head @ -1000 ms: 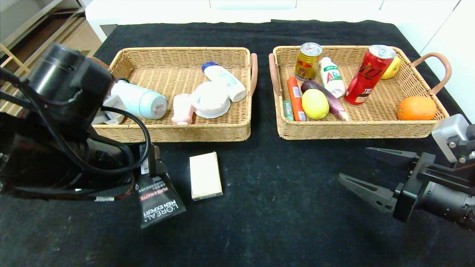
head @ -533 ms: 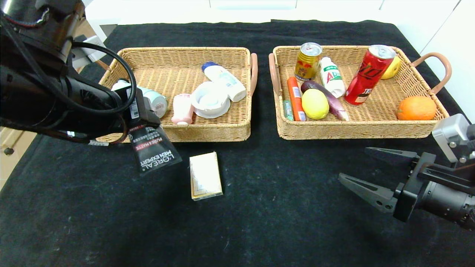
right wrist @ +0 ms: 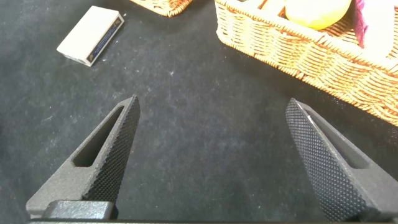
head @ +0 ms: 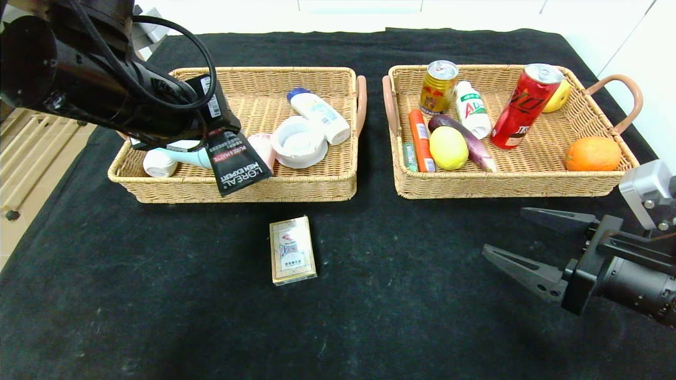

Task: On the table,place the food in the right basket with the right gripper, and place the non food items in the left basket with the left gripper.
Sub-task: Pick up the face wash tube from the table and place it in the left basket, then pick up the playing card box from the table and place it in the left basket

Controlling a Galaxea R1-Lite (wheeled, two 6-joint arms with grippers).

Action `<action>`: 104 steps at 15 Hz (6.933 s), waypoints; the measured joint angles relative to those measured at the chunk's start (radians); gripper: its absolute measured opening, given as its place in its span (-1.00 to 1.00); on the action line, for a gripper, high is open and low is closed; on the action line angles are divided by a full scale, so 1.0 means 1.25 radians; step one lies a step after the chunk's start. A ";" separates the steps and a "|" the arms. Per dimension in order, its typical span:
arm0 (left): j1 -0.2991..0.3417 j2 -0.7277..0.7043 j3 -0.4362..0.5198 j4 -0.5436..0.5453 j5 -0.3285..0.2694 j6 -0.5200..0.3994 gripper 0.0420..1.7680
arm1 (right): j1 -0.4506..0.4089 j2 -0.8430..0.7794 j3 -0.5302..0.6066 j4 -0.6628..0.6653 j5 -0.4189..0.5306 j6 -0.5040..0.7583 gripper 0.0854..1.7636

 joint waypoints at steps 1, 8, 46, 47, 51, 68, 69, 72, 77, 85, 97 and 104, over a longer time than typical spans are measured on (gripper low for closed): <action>0.001 0.012 -0.013 -0.013 0.001 0.009 -0.20 | 0.000 -0.001 0.000 0.000 0.000 0.000 0.94; 0.051 0.089 -0.055 -0.171 -0.020 0.046 -0.21 | 0.000 0.000 0.002 0.000 0.000 -0.001 0.94; -0.124 -0.015 0.045 0.253 -0.042 0.063 0.92 | -0.001 -0.002 0.001 -0.002 0.000 -0.002 0.94; -0.129 -0.014 0.053 0.264 -0.042 0.058 0.92 | -0.001 -0.002 0.001 -0.002 0.000 -0.002 0.94; -0.148 -0.003 0.122 0.264 -0.041 0.031 0.93 | -0.001 -0.002 0.001 -0.002 0.000 -0.001 0.94; -0.205 0.110 0.132 0.219 0.003 -0.052 0.94 | -0.002 -0.001 0.001 -0.018 0.000 0.000 0.94; -0.205 0.114 0.132 0.219 0.003 -0.052 0.94 | -0.002 -0.001 0.001 -0.018 0.000 0.000 0.94; -0.205 0.121 0.133 0.195 0.011 -0.052 0.94 | -0.002 -0.001 0.001 -0.018 0.000 0.000 0.94; -0.205 0.134 0.139 0.186 0.013 -0.064 0.94 | -0.002 -0.001 0.001 -0.017 0.000 0.000 0.94; -0.204 0.142 0.143 0.186 0.015 -0.068 0.65 | -0.002 -0.001 0.002 -0.018 0.000 -0.001 0.94; -0.201 0.141 0.152 0.186 0.014 -0.068 0.15 | -0.002 -0.002 0.003 -0.019 0.000 -0.001 0.94; -0.204 0.115 0.144 0.198 0.033 -0.061 0.14 | -0.002 -0.002 0.006 -0.019 0.000 -0.001 0.94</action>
